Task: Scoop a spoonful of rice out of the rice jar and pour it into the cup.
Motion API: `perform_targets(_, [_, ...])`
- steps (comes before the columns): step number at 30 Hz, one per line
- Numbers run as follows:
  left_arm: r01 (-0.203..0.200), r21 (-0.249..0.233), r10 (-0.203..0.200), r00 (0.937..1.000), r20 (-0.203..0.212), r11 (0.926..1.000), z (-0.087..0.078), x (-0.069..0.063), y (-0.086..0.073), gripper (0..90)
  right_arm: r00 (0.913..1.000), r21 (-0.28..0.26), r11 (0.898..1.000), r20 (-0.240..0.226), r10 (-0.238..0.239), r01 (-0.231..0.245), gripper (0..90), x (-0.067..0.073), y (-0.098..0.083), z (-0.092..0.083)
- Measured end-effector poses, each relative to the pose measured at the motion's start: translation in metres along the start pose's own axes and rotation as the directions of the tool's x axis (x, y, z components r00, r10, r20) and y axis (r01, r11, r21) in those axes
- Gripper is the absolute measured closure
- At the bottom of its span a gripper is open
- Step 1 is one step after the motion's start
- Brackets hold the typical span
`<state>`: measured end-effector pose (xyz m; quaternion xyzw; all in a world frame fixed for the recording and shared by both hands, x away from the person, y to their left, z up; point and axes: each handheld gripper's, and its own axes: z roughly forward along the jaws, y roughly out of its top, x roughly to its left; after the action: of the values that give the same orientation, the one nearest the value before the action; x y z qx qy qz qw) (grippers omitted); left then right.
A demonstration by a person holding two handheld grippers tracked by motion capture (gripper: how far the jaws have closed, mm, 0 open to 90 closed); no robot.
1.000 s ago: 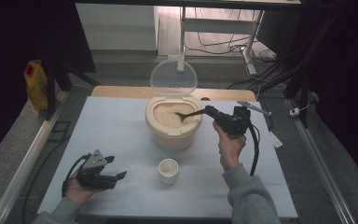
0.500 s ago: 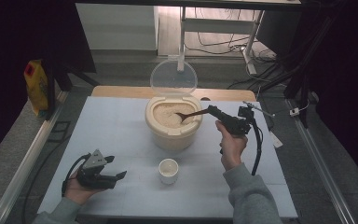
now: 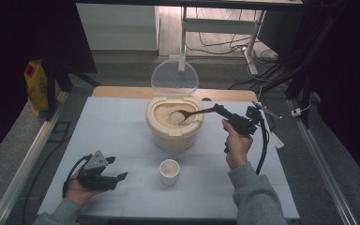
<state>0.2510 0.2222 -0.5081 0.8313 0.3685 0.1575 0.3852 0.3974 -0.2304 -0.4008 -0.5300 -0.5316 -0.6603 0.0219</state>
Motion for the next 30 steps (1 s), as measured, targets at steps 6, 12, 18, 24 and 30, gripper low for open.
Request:
perform_targets(6, [-0.001,0.003,0.001,1.0000,0.000,1.0000,0.000,0.000,0.000,24.0,0.9994,-0.005,0.999,-0.008,0.034,-0.034,83.4,-0.003,0.002,-0.003])
perform_targets(12, [0.000,0.002,0.000,1.0000,-0.001,1.0000,0.001,0.000,0.000,24.0,0.9965,-0.003,0.997,-0.021,0.081,-0.081,83.4,-0.009,0.001,-0.004])
perform_targets(18, [0.000,0.004,0.000,1.0000,0.000,1.0000,0.001,0.000,0.000,24.0,0.9956,-0.006,0.996,-0.036,0.087,-0.087,83.5,-0.008,0.003,-0.010])
perform_targets(24, [-0.001,0.005,0.001,1.0000,0.000,1.0000,0.002,0.000,0.000,24.0,0.9946,-0.006,0.996,-0.047,0.093,-0.093,83.4,-0.008,0.005,-0.016])
perform_targets(30, [-0.001,0.007,0.001,1.0000,0.001,1.0000,0.002,0.000,0.001,24.0,0.9929,0.006,0.995,-0.063,0.101,-0.101,83.5,-0.007,0.005,-0.023])
